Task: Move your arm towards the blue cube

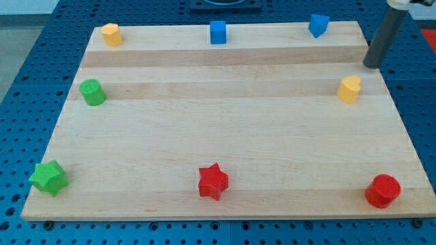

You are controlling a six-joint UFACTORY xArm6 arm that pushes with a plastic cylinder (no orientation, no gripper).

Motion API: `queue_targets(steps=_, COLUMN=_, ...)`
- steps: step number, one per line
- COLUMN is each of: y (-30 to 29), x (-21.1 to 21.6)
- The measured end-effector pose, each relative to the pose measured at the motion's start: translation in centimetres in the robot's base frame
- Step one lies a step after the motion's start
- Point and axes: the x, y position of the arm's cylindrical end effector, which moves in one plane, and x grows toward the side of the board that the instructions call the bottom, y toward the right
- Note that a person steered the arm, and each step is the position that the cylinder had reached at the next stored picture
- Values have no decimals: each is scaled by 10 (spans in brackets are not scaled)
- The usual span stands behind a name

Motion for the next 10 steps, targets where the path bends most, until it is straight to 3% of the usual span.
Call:
queue_targets(steps=1, y=-20, x=0)
queue_targets(steps=4, y=-264, x=-4)
queue_targets(steps=5, y=-318, x=-6)
queue_targets(steps=7, y=-437, x=-27)
queue_targets(steps=8, y=-481, x=-62)
queue_targets(steps=9, y=-461, x=-90)
queue_targets(steps=10, y=-425, x=-90)
